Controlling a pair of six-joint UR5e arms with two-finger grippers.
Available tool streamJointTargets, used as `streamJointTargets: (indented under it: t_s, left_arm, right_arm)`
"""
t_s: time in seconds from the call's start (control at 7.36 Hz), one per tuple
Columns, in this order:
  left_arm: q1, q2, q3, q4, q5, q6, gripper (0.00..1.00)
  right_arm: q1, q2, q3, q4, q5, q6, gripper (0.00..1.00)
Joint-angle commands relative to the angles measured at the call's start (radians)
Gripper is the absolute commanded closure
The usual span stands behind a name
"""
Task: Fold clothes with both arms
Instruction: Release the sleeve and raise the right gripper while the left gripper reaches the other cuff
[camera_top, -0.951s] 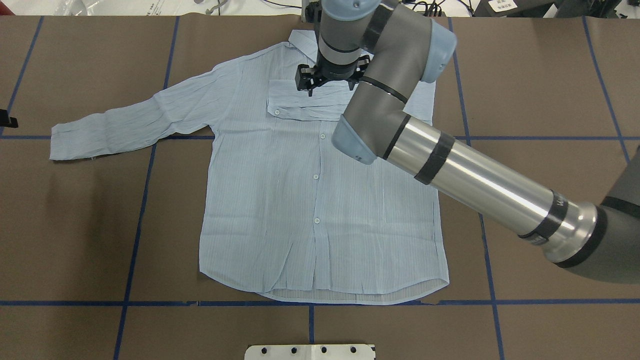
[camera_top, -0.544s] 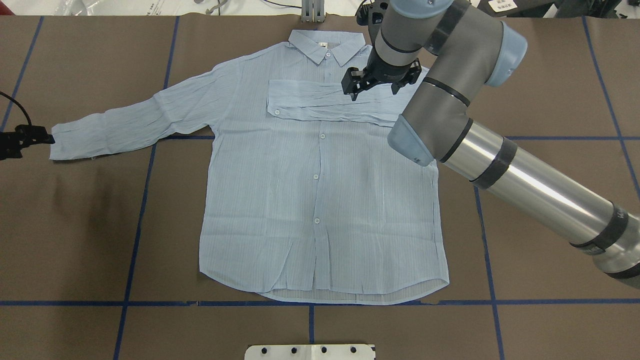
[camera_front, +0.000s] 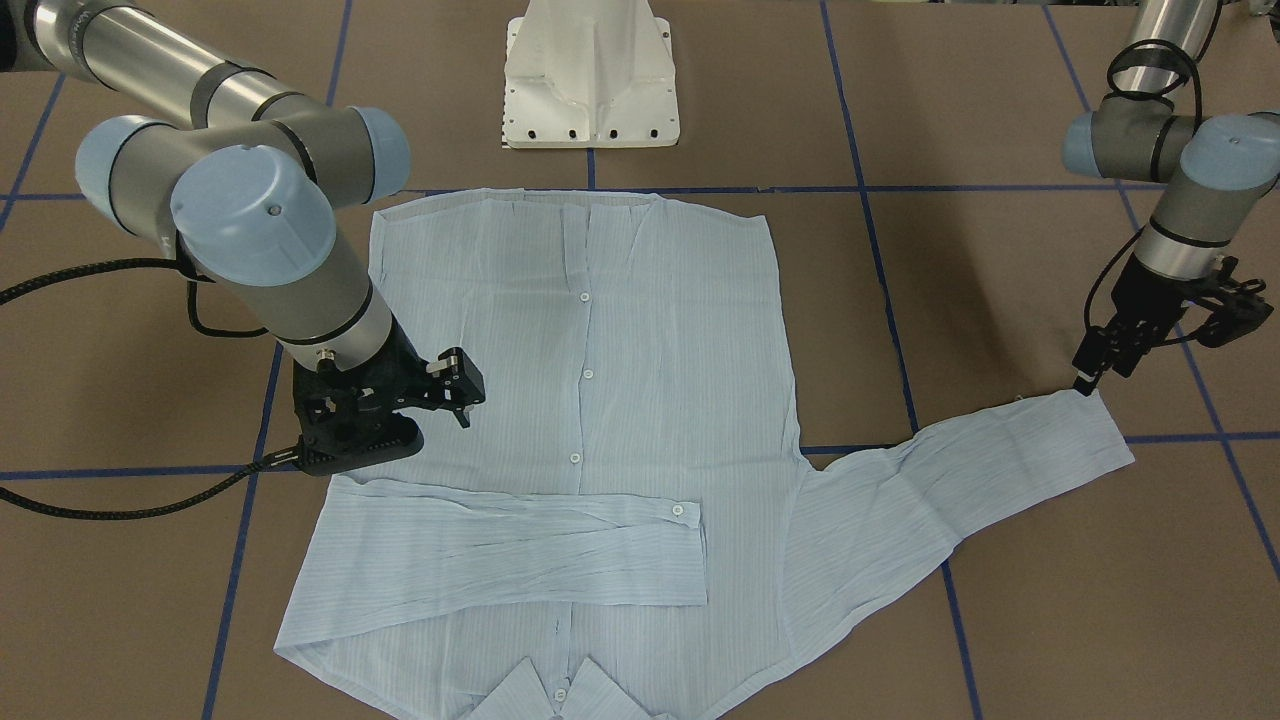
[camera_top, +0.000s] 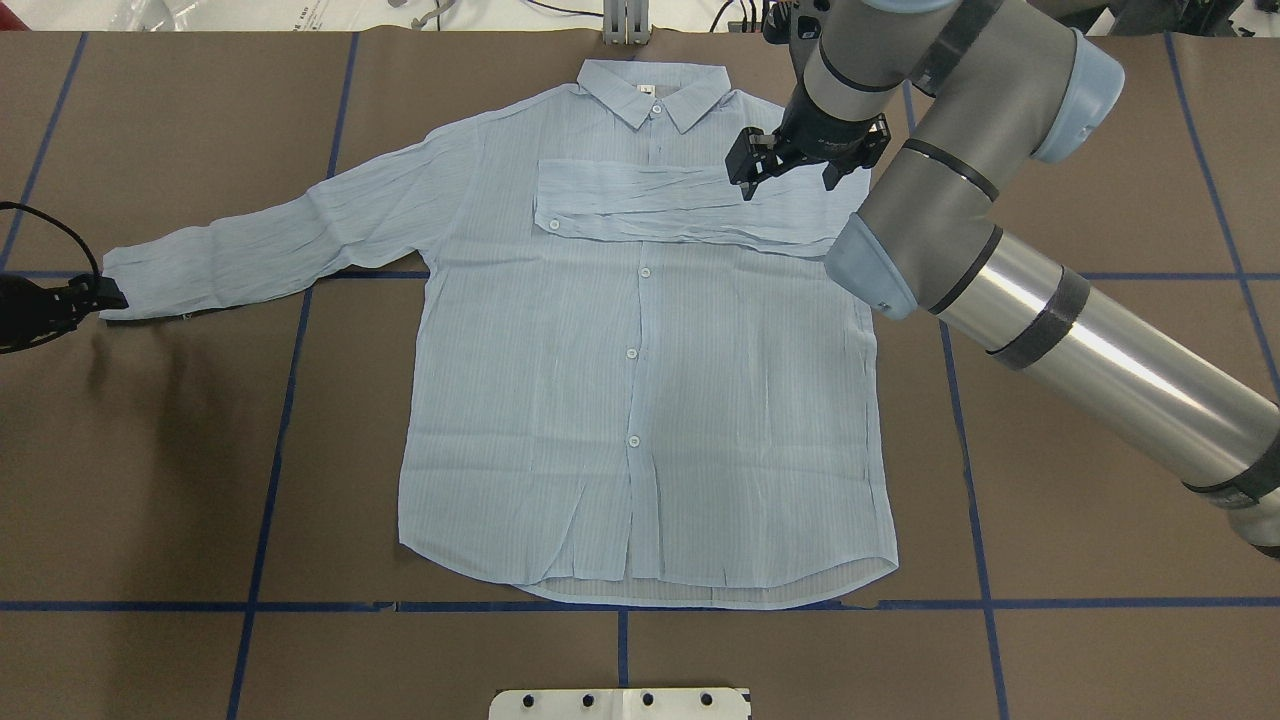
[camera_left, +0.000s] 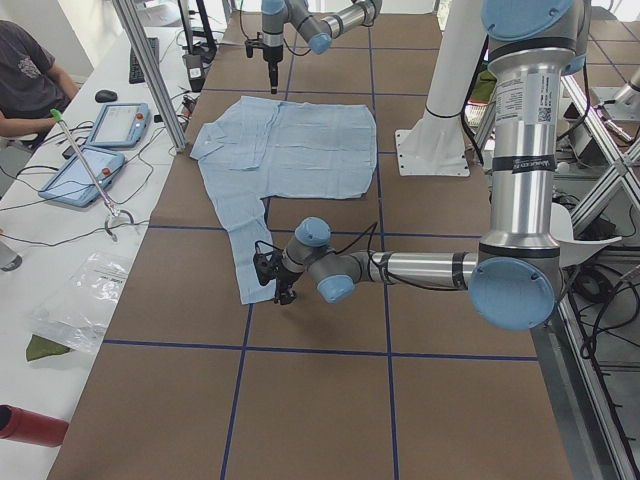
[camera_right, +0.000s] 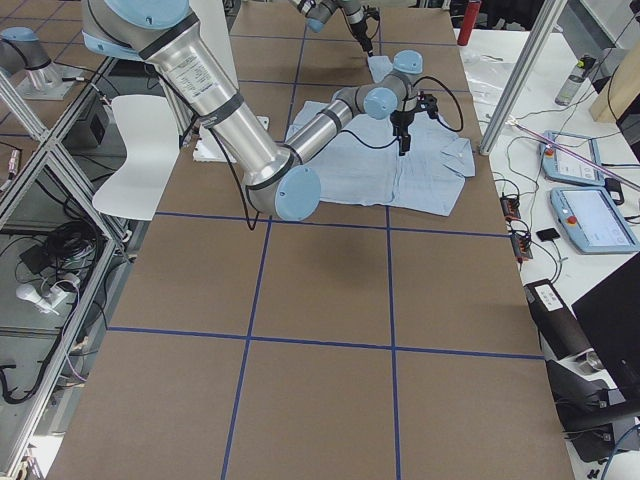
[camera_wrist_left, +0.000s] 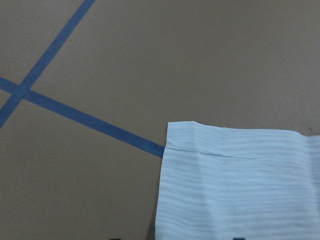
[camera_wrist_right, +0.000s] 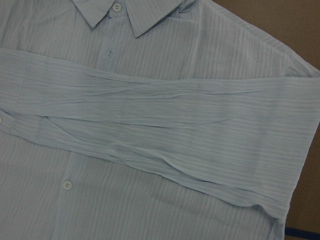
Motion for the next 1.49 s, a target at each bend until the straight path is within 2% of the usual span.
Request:
streamJointTargets:
  t_s: [0.0, 0.54, 0.68, 0.82, 0.95, 1.09, 1.36]
  left_arm:
    - [0.002, -0.008, 0.017, 0.002, 0.021, 0.004, 0.4]
    - [0.019, -0.01, 0.02, 0.002, 0.023, 0.004, 0.48]
    - [0.019, -0.01, 0.02, 0.002, 0.023, 0.004, 0.55]
    - [0.021, -0.01, 0.02, 0.002, 0.023, 0.004, 0.69]
    - [0.021, -0.01, 0.017, 0.002, 0.021, 0.006, 0.89]
    - [0.019, -0.008, 0.016, 0.002, 0.02, 0.008, 1.0]
    - [0.019, -0.008, 0.0, 0.005, 0.009, 0.017, 1.0]
  right_arm:
    - [0.001, -0.008, 0.0, 0.002, -0.003, -0.003, 0.0]
    - [-0.007, -0.007, -0.008, 0.003, -0.011, -0.003, 0.0]
    - [-0.007, -0.005, -0.009, 0.003, -0.011, -0.003, 0.0]
    - [-0.007, -0.005, -0.008, 0.003, -0.011, -0.003, 0.0]
    - [-0.007, -0.004, -0.008, 0.003, -0.011, -0.003, 0.0]
    - [-0.007, -0.003, -0.006, 0.003, -0.011, -0.003, 0.0]
    - [-0.004, -0.007, 0.001, 0.002, -0.003, -0.003, 0.0]
